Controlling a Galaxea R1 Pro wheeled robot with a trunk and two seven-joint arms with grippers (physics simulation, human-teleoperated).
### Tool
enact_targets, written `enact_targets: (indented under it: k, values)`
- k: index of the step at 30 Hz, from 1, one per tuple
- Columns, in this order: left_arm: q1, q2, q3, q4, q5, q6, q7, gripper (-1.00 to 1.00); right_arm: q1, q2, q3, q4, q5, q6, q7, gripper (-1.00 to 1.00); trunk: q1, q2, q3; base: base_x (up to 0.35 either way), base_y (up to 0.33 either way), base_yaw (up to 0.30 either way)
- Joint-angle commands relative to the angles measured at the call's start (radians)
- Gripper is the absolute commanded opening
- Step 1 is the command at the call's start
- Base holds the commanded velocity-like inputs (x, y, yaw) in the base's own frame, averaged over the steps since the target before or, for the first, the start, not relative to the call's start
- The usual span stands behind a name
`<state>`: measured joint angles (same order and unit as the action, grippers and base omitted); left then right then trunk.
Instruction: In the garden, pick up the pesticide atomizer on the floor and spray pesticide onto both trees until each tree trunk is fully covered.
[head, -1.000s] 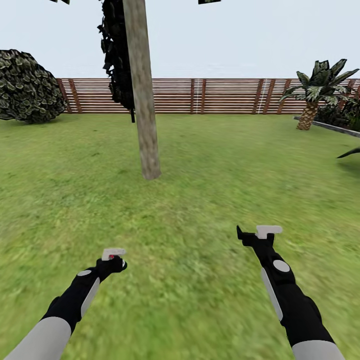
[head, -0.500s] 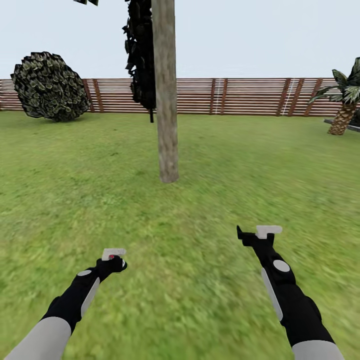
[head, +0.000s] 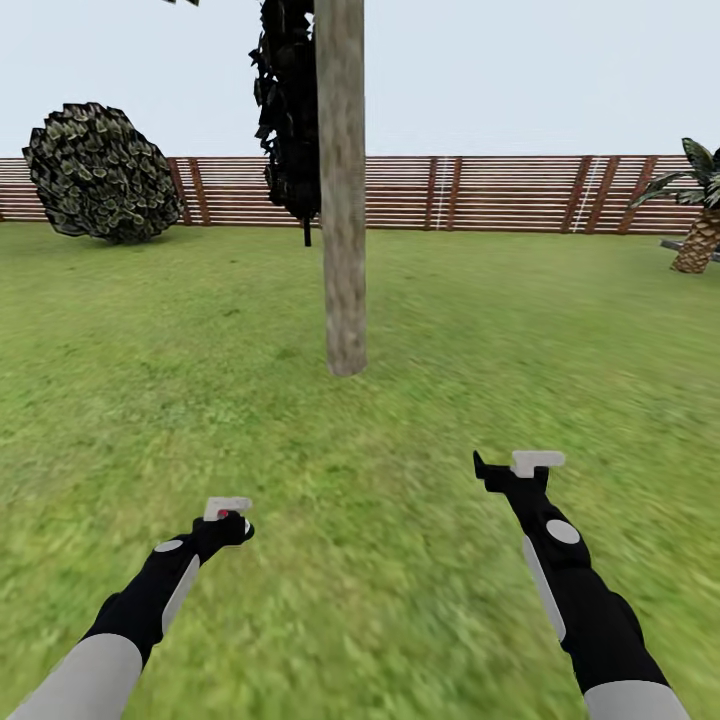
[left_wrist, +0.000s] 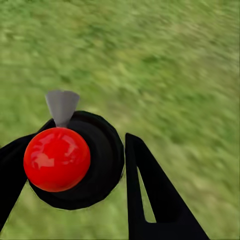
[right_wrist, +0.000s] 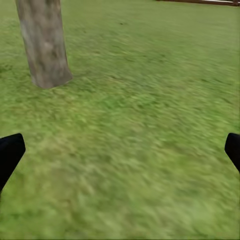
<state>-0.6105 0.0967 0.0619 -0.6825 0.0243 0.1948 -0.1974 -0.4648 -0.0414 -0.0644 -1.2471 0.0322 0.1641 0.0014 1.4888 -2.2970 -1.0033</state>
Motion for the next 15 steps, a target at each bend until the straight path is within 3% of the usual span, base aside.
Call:
enact_targets:
  k: [1,15]
  values:
    - [0.0,0.0,0.0,0.0,0.0,0.0,-0.001,-1.0,0.0,0.0,0.0,0.0,0.0,0.0,0.0,1.0,0.0,0.0,0.0,0.338,0.129,0.0]
    - [0.0,0.0,-0.001,-0.001,0.0,0.0,-0.001,-1.0,0.0,0.0,0.0,-0.001,0.0,0.0,-0.001,1.0,0.0,0.0,0.0,0.338,0.129,0.0]
